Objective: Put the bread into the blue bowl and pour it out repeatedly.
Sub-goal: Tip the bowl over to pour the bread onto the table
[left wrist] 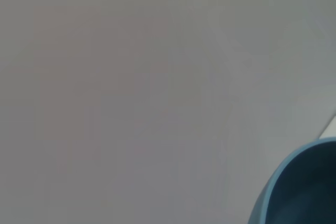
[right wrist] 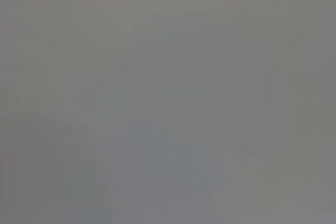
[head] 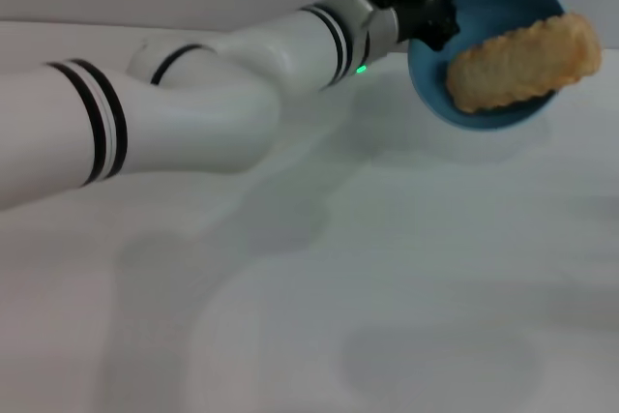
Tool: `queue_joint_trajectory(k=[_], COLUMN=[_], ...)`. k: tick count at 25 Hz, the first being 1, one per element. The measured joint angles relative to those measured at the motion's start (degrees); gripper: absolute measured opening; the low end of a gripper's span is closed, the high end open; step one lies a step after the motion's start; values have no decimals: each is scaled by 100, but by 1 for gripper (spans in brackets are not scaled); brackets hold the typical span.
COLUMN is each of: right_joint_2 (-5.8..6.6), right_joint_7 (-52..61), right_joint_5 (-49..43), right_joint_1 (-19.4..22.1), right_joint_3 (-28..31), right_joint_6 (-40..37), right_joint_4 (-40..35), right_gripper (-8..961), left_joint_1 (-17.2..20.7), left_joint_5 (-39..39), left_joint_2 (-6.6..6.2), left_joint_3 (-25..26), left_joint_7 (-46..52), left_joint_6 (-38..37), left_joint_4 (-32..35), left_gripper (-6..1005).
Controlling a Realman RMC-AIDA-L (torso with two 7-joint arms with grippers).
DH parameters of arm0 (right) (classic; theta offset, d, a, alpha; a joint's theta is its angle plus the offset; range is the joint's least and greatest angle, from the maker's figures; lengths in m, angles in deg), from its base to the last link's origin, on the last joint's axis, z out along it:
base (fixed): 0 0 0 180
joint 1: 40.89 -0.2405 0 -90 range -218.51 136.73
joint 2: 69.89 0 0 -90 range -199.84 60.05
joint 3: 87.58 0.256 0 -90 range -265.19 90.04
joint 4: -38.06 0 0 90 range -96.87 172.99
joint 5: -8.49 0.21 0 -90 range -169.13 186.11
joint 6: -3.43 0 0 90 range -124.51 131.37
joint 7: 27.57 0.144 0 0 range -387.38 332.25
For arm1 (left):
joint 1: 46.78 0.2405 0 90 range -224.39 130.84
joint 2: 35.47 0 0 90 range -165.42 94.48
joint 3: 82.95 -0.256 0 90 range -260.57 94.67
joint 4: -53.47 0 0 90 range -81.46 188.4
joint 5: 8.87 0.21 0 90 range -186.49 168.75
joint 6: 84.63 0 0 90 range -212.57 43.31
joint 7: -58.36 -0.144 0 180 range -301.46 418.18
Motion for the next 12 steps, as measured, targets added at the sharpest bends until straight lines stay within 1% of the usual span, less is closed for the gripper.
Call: queue_joint_trajectory(k=[3, 4, 8, 12], right_joint_2=[9, 10, 12, 13], right_joint_7=[-2, -2, -3, -1], right_joint_5=[-9, -17, -41, -67], right_joint_1=[-12, -12, -18, -20], right_joint_3=[1, -4, -12, -4], right_joint_6=[16, 19, 21, 38], right_joint_4=[24, 25, 34, 45], right_gripper=[635, 634, 634, 634], left_joint_1=[-24, -43, -216, -407], left_joint_5=[17, 18, -1, 19], left_joint_2=[1, 1, 0, 0], left_joint_3=[-324, -357, -253, -172], left_joint_7=[-81, -149, -573, -637], left_joint_6=[266, 319, 323, 244], left_joint_4=[15, 22, 85, 63], left_gripper=[-1, -1, -1, -1])
